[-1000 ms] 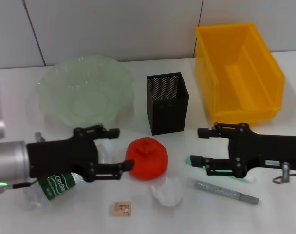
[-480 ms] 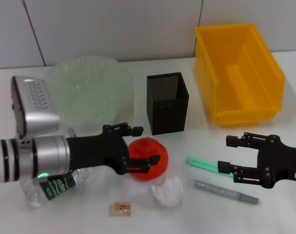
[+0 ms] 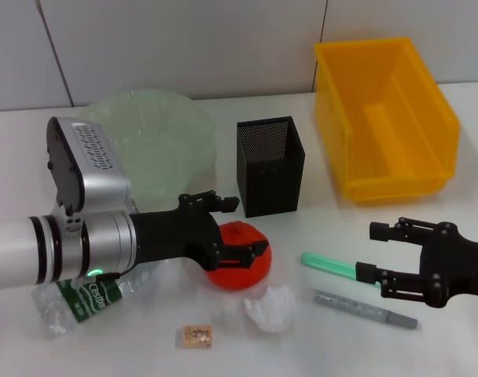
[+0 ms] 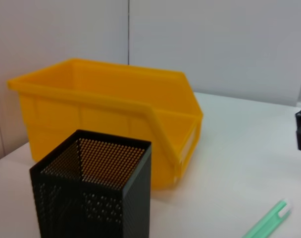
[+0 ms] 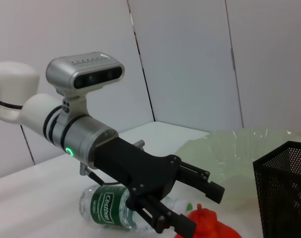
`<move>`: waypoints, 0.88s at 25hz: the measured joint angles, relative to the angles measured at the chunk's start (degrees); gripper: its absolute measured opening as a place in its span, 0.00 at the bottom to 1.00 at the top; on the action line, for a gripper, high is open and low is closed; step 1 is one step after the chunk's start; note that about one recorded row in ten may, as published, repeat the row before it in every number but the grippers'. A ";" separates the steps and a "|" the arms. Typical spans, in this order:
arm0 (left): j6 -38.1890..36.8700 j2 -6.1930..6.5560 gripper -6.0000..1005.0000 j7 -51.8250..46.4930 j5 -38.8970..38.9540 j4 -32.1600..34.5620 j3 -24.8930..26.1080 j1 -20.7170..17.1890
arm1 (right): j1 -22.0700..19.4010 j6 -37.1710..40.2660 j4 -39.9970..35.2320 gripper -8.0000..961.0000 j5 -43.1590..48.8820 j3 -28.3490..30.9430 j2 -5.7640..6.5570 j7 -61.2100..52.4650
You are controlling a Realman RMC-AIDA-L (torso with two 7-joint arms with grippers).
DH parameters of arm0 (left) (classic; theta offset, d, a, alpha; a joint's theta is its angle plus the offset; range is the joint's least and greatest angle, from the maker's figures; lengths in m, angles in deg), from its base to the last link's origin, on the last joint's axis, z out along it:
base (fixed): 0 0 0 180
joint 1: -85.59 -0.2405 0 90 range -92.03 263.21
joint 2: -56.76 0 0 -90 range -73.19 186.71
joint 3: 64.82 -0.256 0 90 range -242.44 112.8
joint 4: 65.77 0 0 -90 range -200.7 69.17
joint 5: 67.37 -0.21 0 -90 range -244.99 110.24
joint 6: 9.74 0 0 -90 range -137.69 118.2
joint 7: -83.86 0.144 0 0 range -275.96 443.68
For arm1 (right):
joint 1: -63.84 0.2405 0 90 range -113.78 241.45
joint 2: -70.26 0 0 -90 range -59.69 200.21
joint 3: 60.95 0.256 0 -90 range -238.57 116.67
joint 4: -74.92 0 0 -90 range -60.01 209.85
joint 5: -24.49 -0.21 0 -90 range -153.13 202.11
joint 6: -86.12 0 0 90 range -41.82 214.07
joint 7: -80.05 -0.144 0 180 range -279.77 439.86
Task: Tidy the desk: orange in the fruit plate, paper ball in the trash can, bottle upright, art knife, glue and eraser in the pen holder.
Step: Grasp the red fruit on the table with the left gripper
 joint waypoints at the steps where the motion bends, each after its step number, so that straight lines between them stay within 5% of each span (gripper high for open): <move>1: 0.41 0.00 0.86 0.00 -0.05 -0.47 -0.01 0.25 | 0.14 0.00 -0.35 0.77 0.00 0.00 0.00 0.00; 22: 3.28 0.07 0.86 -0.04 -0.64 -2.81 -2.38 0.49 | 1.30 -0.56 -3.53 0.77 -0.47 0.04 0.00 0.79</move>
